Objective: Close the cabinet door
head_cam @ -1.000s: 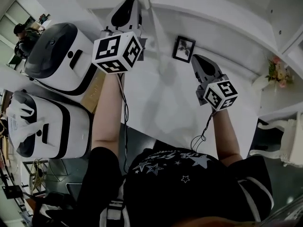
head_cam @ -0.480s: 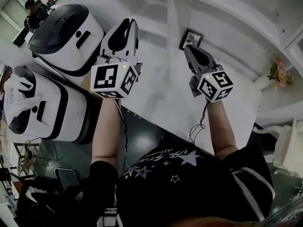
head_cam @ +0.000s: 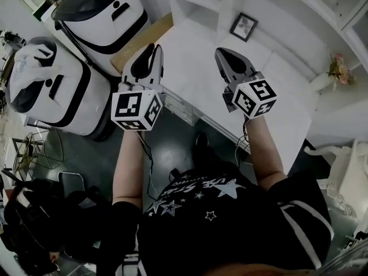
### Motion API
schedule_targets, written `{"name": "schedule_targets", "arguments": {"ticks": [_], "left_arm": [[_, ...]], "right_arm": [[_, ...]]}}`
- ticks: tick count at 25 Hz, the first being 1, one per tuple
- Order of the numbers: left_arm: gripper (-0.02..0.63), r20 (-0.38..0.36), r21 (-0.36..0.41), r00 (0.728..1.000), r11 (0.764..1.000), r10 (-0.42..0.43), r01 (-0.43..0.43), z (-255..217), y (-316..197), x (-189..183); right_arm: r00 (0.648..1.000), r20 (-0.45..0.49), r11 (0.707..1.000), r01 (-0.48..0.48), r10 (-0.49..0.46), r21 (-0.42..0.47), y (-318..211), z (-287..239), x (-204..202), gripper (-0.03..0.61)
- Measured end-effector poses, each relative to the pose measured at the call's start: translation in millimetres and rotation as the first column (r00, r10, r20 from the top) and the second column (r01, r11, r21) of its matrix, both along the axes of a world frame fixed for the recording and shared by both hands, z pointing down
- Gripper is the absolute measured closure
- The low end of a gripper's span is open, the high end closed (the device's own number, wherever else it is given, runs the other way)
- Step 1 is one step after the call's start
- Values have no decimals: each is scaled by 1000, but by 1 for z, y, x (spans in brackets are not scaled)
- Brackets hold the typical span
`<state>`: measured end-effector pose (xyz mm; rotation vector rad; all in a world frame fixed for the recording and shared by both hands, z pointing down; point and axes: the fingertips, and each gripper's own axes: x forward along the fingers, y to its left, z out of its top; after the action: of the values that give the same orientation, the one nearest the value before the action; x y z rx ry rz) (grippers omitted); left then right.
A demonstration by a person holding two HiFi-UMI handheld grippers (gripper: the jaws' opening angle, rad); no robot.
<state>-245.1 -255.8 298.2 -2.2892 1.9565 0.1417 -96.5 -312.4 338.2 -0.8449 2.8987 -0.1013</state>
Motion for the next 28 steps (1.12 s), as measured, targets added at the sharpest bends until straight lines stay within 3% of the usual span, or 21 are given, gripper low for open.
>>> {"name": "schedule_targets", "arguments": {"ticks": [6,12,21,28], "left_arm": [[561,-13,-85,1000,996,-24,22,46,99,11],[568,-49,-150,999,989,-23,15,86,160,33],[571,-70,-221,997,975,7,-22,128,190,78],[604,-48,-255,998,966,-51,37,141,198,117]], "right_arm": [[998,-49,1000,23,-24,-20,99,22,8,574],[994,-113,999,11,-16,-42,162,42,32,574],[981,-188,996,-65,52,-64,195,69,79,574],[980,-195,994,-45,25,-100,196,82,126,574]]}}
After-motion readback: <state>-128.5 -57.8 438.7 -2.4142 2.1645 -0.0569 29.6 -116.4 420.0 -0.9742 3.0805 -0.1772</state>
